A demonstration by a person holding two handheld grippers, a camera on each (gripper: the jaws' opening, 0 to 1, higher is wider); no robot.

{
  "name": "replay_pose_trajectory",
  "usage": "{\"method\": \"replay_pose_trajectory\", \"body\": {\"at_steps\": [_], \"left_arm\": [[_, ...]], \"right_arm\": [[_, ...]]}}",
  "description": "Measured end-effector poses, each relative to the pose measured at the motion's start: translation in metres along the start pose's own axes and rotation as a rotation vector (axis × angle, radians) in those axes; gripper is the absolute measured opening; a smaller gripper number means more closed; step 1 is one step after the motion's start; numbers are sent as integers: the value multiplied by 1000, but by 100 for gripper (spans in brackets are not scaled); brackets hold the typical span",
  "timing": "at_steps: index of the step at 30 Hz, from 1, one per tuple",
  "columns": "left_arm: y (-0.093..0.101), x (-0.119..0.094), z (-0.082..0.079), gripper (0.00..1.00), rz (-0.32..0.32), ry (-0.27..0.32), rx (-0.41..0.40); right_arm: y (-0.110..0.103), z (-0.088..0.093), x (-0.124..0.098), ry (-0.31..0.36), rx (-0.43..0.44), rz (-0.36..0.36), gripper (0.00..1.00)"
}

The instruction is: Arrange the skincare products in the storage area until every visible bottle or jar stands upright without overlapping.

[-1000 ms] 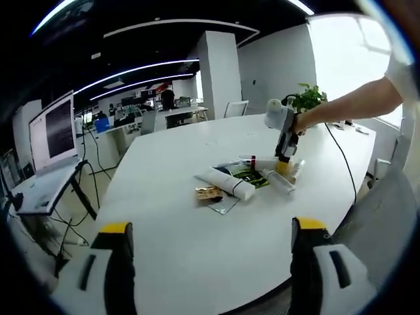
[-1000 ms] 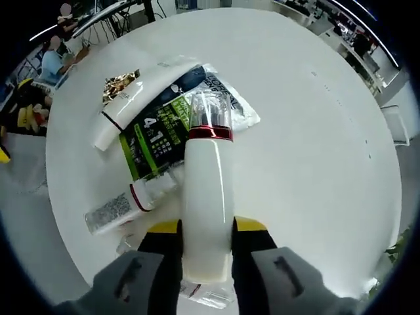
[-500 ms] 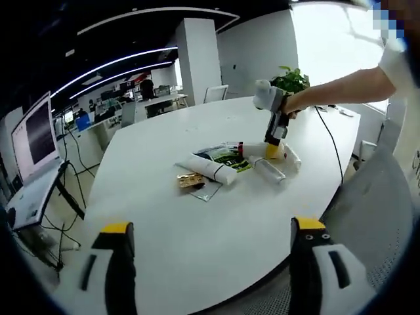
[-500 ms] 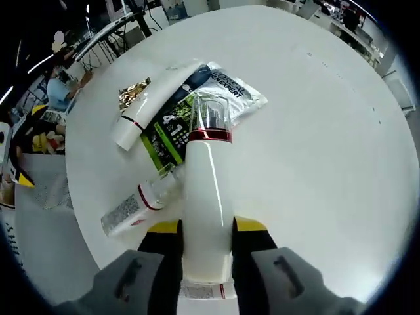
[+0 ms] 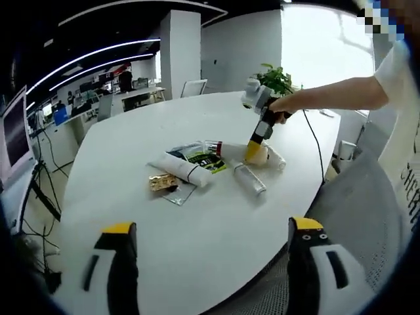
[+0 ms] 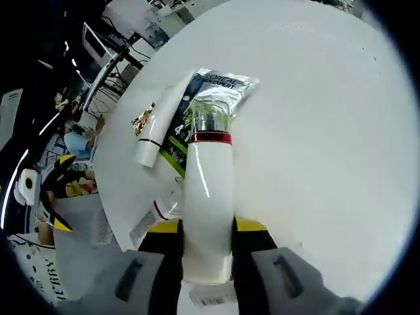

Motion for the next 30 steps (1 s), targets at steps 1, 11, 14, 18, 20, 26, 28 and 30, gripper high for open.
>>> {"method": "replay_pose_trajectory", "body": {"at_steps": [1,11,14,18,20,26,28,30], "left_arm": [[1,2,-2,89,21,-1,5],[5,22,-21,74,134,46,29],[6,27,-28,70,190,84,4],[6,34,-36,63,253,116,-27],[8,38,-41,60,296,139,-60],[2,55,-49,53,404,199,-166],[0,63,-50,50,406,198,-176],[5,69,-52,48,428,207,-197]], "right_arm": [[-3,2,0,25,15,-28,27],[-12,27,9,145,213,-299,27],[-15,34,13,183,259,-363,27],[-20,43,17,222,295,-419,27],[-22,46,19,247,281,-431,27],[-29,53,27,276,298,-476,27],[-34,55,30,280,303,-494,27],[-39,55,36,272,289,-497,27]]}}
Point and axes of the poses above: the point that each gripper's makers call its tool centre point, and the gripper's own axes: x roughly forward along the fingers, y roughly to its right, z roughly out of its underside, the point moved 9 cm from there along -x, roughly backward along the fingers, and after that the axes turned 10 degrees about -y, right-handed, at the moved point
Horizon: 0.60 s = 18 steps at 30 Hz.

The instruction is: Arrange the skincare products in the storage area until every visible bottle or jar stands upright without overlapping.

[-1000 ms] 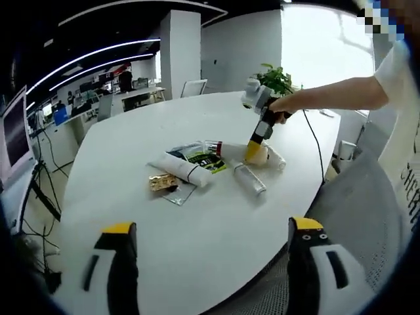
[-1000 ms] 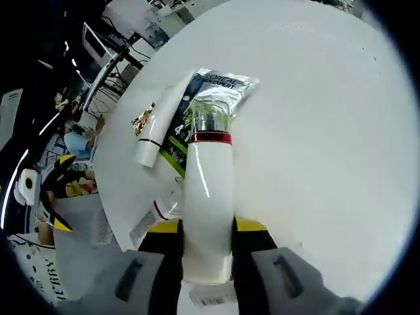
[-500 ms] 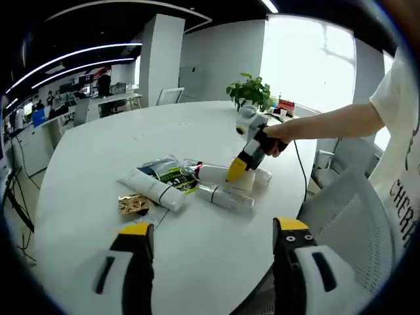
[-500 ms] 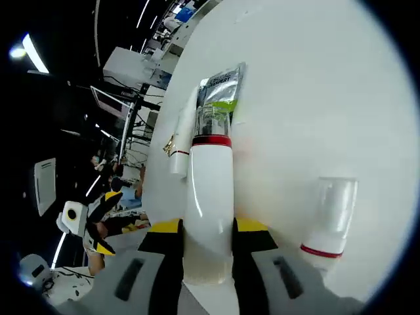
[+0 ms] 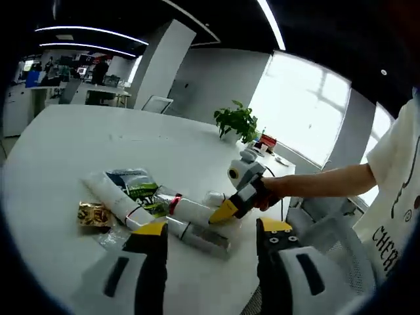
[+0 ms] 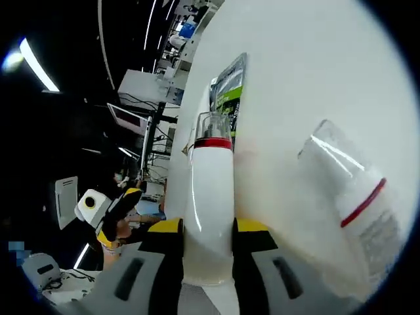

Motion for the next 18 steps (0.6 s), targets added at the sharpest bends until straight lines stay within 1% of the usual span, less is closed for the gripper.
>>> {"method": "replay_pose_trajectory", "body": {"at_steps": [3,4,6,8,9,11,12,14,16,18], "left_arm": [[-3,13,1,45,27,-6,-42],[-4,17,1,45,29,-8,-42],[-11,24,3,44,8,-29,-57],[-14,29,5,44,19,-43,-89],[-16,33,7,43,36,-47,-126],[-22,38,8,43,43,-39,-155],[-24,39,9,43,40,-38,-193],[-29,42,10,42,39,-24,-227],[-32,43,10,37,18,-8,-259],[-39,42,12,29,-2,-7,-276]], "right_arm": [[-1,3,9,-12,-2,-13,27],[-2,4,11,-9,1,-23,27],[-5,4,15,4,19,-53,27],[-8,6,20,20,34,-83,27],[-9,7,22,29,46,-101,27],[-9,10,25,52,71,-126,27],[-9,11,25,63,80,-134,27],[-8,13,26,81,97,-159,27],[-10,14,24,102,102,-192,27],[-15,15,22,123,107,-227,27]]}}
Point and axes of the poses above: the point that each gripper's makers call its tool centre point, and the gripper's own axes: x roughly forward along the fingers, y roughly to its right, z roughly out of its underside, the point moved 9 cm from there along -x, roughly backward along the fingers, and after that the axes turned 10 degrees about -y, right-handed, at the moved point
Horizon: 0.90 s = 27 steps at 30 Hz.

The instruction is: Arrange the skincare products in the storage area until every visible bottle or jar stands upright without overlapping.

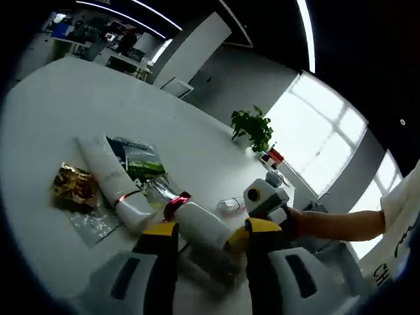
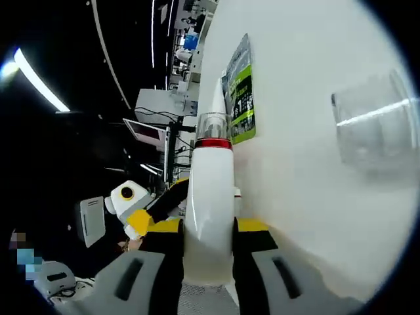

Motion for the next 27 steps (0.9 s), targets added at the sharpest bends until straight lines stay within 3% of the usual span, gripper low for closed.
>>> {"method": "replay_pose_trajectory", "body": {"at_steps": [2,5,17,27], "left_arm": [[-1,0,0,25,9,6,-14],[4,1,-4,27,84,55,-104],[7,4,-9,29,124,86,-131],[27,5,-18,33,246,116,-164]], "right_arm": [[-6,1,-1,13,-10,-17,27],[-14,3,-2,15,-34,-21,27],[-32,19,-4,-6,-156,-39,27],[-52,26,-5,-14,-224,-119,28]]}}
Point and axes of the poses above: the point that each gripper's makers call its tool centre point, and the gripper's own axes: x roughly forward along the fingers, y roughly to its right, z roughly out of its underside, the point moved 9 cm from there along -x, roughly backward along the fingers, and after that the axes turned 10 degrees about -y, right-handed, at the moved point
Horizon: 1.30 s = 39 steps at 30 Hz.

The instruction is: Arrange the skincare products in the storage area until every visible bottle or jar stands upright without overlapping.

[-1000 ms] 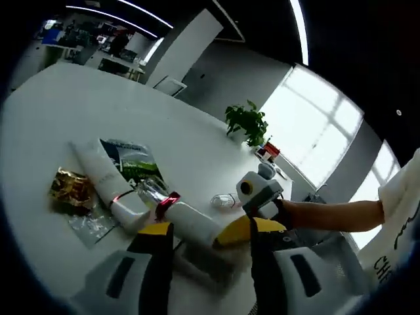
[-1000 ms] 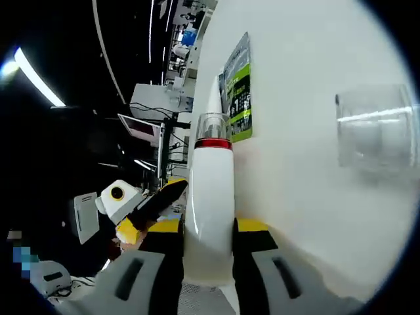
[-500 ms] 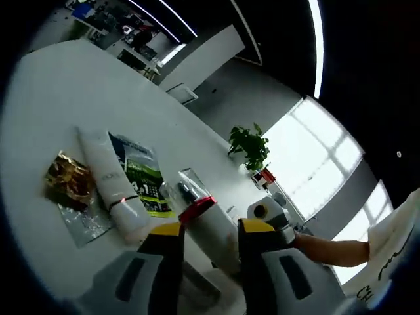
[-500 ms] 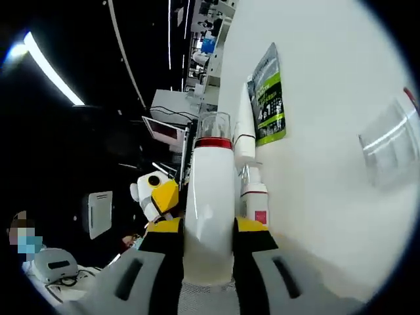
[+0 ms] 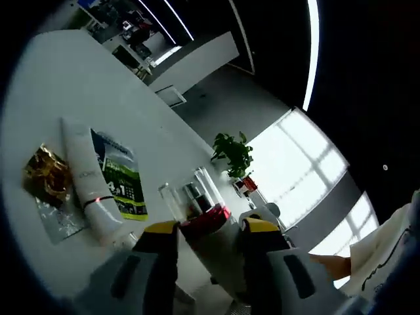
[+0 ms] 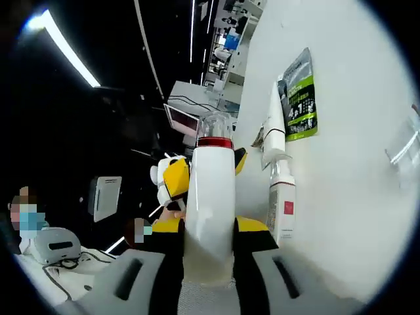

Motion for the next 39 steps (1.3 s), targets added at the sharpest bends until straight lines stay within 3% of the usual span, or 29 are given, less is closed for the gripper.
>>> {"method": "replay_pose_trajectory", "body": {"at_steps": [8,13,21,27,30,34,39], "left_arm": [[13,1,-3,33,70,-24,2],[22,2,-4,32,121,-47,52],[36,12,-11,31,128,-55,124],[41,21,-14,29,121,-157,142],[42,24,-17,28,121,-173,139],[49,28,-18,27,122,-184,131],[62,32,-18,26,92,-195,197]], "right_arm": [[-11,0,-6,-2,-61,-16,28],[-17,1,-10,-14,-111,-12,28],[-22,-2,-18,-4,-184,-1,28],[-23,-2,-27,-57,-302,110,28],[-25,-1,-31,-48,-323,118,28],[-26,-3,-38,-59,-413,193,28],[-30,-5,-44,-64,-458,234,29]]}}
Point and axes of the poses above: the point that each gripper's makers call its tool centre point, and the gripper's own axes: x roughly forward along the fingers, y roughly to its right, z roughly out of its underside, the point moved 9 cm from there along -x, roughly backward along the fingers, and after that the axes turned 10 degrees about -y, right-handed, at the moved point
